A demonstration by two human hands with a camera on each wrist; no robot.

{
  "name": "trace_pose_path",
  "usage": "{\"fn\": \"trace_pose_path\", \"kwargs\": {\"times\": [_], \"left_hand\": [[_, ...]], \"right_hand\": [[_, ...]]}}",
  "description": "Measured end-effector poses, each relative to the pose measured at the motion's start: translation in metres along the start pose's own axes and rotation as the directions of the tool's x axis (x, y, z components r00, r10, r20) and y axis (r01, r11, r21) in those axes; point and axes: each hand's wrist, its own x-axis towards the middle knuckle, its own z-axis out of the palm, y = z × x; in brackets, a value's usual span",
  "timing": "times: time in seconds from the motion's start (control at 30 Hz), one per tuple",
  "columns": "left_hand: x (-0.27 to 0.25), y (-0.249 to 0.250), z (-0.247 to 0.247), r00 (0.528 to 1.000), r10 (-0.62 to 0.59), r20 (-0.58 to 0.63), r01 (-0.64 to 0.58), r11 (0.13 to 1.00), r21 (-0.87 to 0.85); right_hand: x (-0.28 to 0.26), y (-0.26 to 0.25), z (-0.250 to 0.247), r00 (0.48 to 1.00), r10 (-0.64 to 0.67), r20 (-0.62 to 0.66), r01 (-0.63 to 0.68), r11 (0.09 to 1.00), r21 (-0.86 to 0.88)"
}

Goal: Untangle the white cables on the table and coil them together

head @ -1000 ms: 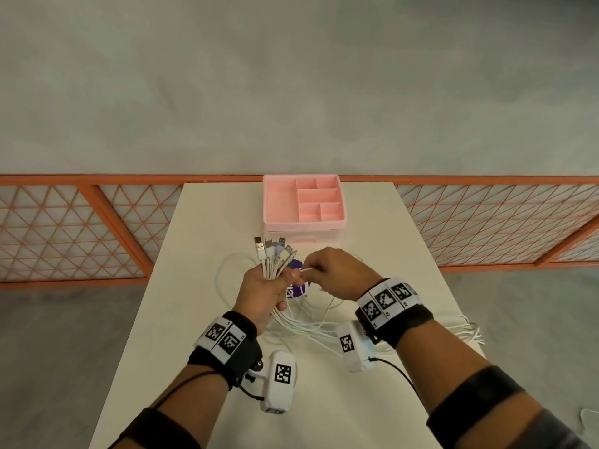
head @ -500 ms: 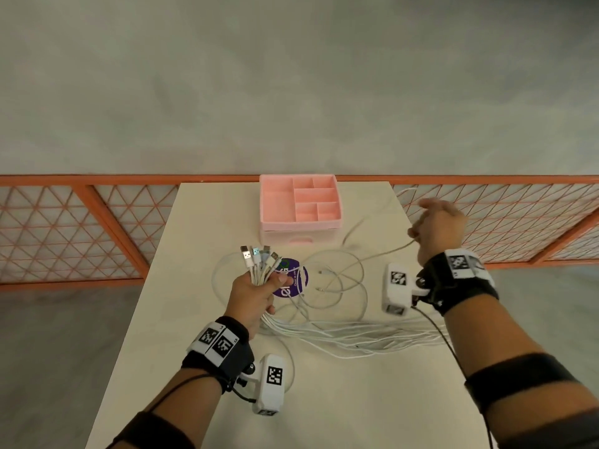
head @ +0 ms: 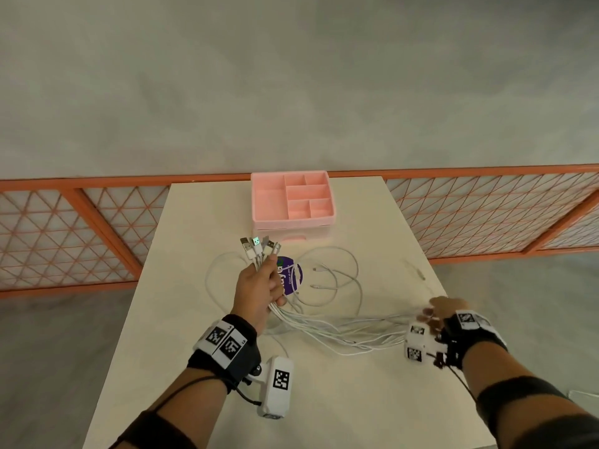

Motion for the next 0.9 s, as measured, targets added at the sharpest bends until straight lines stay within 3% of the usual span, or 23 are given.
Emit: {"fn": "trace_pose_path", "kwargs": {"times": [0.07, 0.1, 0.13, 0.2, 0.23, 0.3, 0.37, 0.4, 0.47, 0.53, 0.6, 0.7, 0.8, 0.9], "left_hand": [[0.001, 0.001, -0.001, 1.000, -0.026, -0.008, 0.026, 0.999, -0.033], [0.002, 0.001, -0.002, 0.999, -0.035, -0.005, 0.035, 0.998, -0.049], [0.003, 0.002, -0.002, 0.999, -0.041, 0.000, 0.041, 0.997, -0.060], [0.004, 0.002, -0.001, 0.999, -0.042, 0.013, 0.043, 0.997, -0.062], [0.005, 0.002, 0.000, 0.999, -0.037, 0.021, 0.039, 0.997, -0.061], [0.005, 0.001, 0.005, 0.999, -0.030, 0.044, 0.033, 0.996, -0.080], [0.004, 0.004, 0.009, 0.998, -0.015, 0.062, 0.022, 0.993, -0.113], [0.003, 0.007, 0.010, 0.998, -0.003, 0.065, 0.011, 0.992, -0.123], [0.002, 0.014, 0.011, 0.997, 0.026, 0.066, -0.016, 0.988, -0.155], [0.003, 0.022, 0.007, 0.997, 0.069, 0.046, -0.058, 0.978, -0.200], [0.005, 0.030, -0.001, 0.994, 0.110, -0.012, -0.110, 0.967, -0.231], [0.009, 0.040, -0.014, 0.991, 0.119, -0.069, -0.135, 0.941, -0.310], [0.012, 0.046, -0.023, 0.987, 0.126, -0.104, -0.155, 0.927, -0.341], [0.015, 0.050, -0.030, 0.989, 0.102, -0.109, -0.135, 0.921, -0.365]], "right_hand": [[-0.003, 0.008, 0.010, 0.998, -0.027, -0.058, 0.014, 0.977, -0.214], [-0.011, 0.004, 0.018, 0.983, -0.115, -0.146, 0.063, 0.946, -0.319], [-0.021, -0.003, 0.029, 0.938, -0.269, -0.220, 0.179, 0.916, -0.360], [-0.055, -0.022, 0.053, 0.800, -0.564, -0.206, 0.532, 0.825, -0.192], [-0.076, -0.031, 0.067, 0.734, -0.671, -0.102, 0.668, 0.741, -0.069], [-0.119, -0.042, 0.095, 0.564, -0.793, 0.230, 0.801, 0.593, 0.080], [-0.157, -0.045, 0.126, 0.393, -0.739, 0.547, 0.817, 0.553, 0.161], [-0.169, -0.043, 0.141, 0.338, -0.690, 0.641, 0.823, 0.547, 0.155], [-0.176, -0.036, 0.165, 0.310, -0.665, 0.679, 0.865, 0.494, 0.089], [-0.166, -0.030, 0.174, 0.320, -0.685, 0.655, 0.912, 0.410, -0.017], [-0.147, -0.027, 0.167, 0.370, -0.644, 0.670, 0.923, 0.337, -0.185], [-0.104, -0.016, 0.135, 0.552, -0.572, 0.606, 0.828, 0.289, -0.481], [-0.057, -0.004, 0.089, 0.663, -0.525, 0.533, 0.709, 0.212, -0.673], [-0.025, 0.008, 0.033, 0.778, -0.500, 0.380, 0.540, 0.223, -0.812]]}}
